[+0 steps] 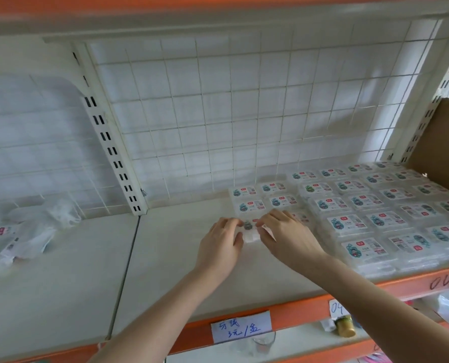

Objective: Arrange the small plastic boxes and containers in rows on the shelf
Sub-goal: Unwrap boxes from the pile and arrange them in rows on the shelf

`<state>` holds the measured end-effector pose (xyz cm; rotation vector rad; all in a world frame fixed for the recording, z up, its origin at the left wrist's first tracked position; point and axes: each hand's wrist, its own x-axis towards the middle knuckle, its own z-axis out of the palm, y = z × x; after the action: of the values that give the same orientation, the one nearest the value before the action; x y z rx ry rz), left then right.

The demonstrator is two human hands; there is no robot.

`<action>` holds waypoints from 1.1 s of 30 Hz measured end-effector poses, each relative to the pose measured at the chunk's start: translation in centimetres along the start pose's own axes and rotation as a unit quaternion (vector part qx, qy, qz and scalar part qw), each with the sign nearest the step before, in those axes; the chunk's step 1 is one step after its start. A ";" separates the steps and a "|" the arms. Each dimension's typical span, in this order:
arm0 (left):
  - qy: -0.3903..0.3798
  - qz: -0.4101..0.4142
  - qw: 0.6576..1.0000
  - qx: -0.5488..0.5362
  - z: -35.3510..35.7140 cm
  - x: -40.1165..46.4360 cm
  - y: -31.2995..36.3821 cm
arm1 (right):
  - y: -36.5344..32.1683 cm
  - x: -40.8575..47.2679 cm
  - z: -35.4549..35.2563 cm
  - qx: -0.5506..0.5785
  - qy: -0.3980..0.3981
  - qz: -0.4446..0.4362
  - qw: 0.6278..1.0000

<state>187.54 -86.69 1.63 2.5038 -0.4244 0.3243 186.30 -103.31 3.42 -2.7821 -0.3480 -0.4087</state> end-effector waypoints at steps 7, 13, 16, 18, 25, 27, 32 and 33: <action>0.000 -0.065 0.998 0.026 -5.6 -3.6 -5.3 | -8.2 3.1 2.4 0.054 -0.035 -0.074 0.995; 0.031 -0.160 0.984 0.066 -12.9 -8.2 -12.1 | -17.1 6.0 5.5 0.085 -0.086 -0.139 0.983; 0.058 -0.202 0.974 0.088 -16.4 -10.5 -15.5 | -22.2 7.0 6.8 0.091 -0.102 -0.176 0.975; 0.078 -0.223 0.967 0.097 -18.5 -11.9 -17.6 | -25.3 7.5 7.6 0.097 -0.108 -0.197 0.970; 0.138 -0.261 0.945 0.138 -24.6 -16.0 -23.9 | -35.1 8.8 10.0 0.114 -0.137 -0.247 0.953; 0.148 -0.277 0.937 0.150 -26.0 -16.7 -25.5 | -37.5 9.0 10.6 0.117 -0.139 -0.259 0.949; 0.174 -0.302 0.922 0.167 -28.1 -19.0 -29.4 | -42.8 9.7 12.4 0.125 -0.140 -0.292 0.938; 0.174 -0.308 0.920 0.166 -28.5 -19.5 -30.1 | -43.8 9.9 12.8 0.124 -0.136 -0.292 0.938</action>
<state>176.79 -42.21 3.37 2.6597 0.6032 0.6049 186.32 -56.69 6.34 -2.4389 -1.2139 -0.0864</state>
